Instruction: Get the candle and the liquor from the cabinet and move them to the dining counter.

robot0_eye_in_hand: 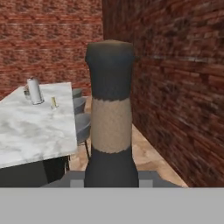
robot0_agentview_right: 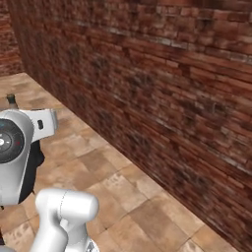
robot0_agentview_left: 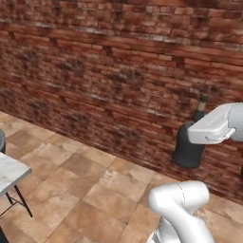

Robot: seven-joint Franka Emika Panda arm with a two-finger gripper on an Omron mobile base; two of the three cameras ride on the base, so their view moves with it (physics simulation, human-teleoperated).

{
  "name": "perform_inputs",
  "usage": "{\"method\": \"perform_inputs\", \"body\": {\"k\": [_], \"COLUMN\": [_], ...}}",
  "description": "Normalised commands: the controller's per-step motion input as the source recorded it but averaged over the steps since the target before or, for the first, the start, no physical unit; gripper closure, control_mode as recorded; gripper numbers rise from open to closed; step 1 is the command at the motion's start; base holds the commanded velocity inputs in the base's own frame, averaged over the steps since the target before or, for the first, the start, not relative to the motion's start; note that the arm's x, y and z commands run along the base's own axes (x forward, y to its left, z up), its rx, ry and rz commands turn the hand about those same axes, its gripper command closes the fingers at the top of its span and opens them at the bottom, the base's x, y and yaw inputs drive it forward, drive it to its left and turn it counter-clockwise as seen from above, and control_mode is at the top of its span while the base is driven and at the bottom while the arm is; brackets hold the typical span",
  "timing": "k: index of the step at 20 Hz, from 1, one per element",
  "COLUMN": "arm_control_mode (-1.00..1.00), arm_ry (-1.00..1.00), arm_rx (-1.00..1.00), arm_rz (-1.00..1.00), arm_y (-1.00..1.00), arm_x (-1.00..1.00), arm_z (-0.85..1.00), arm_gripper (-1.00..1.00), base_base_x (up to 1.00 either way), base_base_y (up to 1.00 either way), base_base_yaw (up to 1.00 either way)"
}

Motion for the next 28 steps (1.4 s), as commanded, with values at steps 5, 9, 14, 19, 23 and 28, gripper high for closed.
{"method": "perform_inputs", "body": {"k": [5, 9, 14, 19, 23, 28], "arm_control_mode": [1.00, 1.00, 1.00, 1.00, 1.00, 1.00], "arm_ry": [0.00, 0.00, 0.00, 0.00, 0.00, 0.00], "arm_rx": [0.00, 0.00, 0.00, 0.00, 0.00, 0.00], "arm_rz": [0.00, 0.00, 0.00, 0.00, 0.00, 0.00], "arm_y": [0.00, 0.00, 0.00, 0.00, 0.00, 0.00], "arm_x": [0.00, 0.00, 0.00, 0.00, 0.00, 0.00], "arm_z": [0.00, 0.00, 0.00, 0.00, 0.00, 0.00], "arm_gripper": [1.00, 1.00, 1.00, 1.00, 1.00, 1.00], "base_base_x": [0.77, 0.77, 0.81, 0.82, 0.82, 0.81], "base_base_y": [-0.04, -0.05, -0.06, -0.05, -0.09, -0.12], "base_base_yaw": [0.38, 0.37, 0.32, 0.29, 0.26, 0.23]}}
